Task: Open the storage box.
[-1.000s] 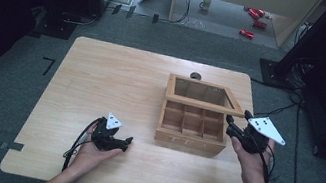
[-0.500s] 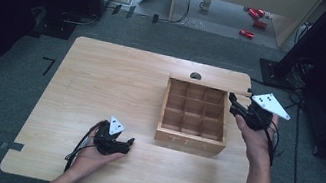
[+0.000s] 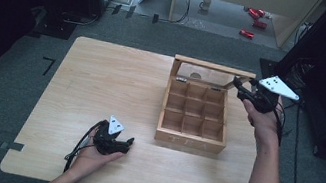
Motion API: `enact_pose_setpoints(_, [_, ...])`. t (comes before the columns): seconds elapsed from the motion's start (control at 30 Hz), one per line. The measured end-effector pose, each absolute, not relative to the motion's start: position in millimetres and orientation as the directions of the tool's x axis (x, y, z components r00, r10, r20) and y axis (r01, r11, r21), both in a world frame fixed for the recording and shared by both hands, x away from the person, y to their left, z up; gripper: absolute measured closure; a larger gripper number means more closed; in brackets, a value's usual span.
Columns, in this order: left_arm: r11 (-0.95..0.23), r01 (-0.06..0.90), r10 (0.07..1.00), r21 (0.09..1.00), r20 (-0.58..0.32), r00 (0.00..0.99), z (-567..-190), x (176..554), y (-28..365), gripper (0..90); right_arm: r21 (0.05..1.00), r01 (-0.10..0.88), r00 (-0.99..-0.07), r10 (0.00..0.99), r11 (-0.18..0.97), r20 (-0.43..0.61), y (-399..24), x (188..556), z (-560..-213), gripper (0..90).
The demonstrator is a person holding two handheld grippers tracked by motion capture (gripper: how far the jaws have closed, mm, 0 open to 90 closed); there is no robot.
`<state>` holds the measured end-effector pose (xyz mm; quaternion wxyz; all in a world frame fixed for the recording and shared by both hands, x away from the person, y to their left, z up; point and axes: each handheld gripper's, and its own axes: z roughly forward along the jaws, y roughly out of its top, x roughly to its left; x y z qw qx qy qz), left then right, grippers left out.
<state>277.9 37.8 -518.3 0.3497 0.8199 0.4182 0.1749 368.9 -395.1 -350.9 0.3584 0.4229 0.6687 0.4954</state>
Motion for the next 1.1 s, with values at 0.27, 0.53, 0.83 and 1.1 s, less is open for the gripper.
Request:
enact_pose_setpoints(0.27, [-0.397,0.567,0.811,0.722,-0.014,0.586,-518,278,38,24.8,0.958,0.244,-0.421,0.906,0.152,-0.036,-403,382,-342,55.0])
enact_pose_setpoints(0.53, [-0.392,0.57,0.812,0.722,-0.02,0.584,-518,279,38,24.8,0.961,0.266,-0.407,0.913,0.074,0.043,-409,408,-336,58.3])
enact_pose_setpoints(0.83, [-0.385,0.573,0.812,0.723,-0.031,0.583,-518,280,39,24.7,0.948,0.316,-0.298,0.946,-0.024,0.123,-413,444,-332,66.6])
enact_pose_setpoints(1.1, [-0.393,0.57,0.812,0.722,-0.019,0.584,-518,279,38,24.7,0.935,0.345,-0.242,0.954,-0.086,0.177,-415,468,-336,66.7])
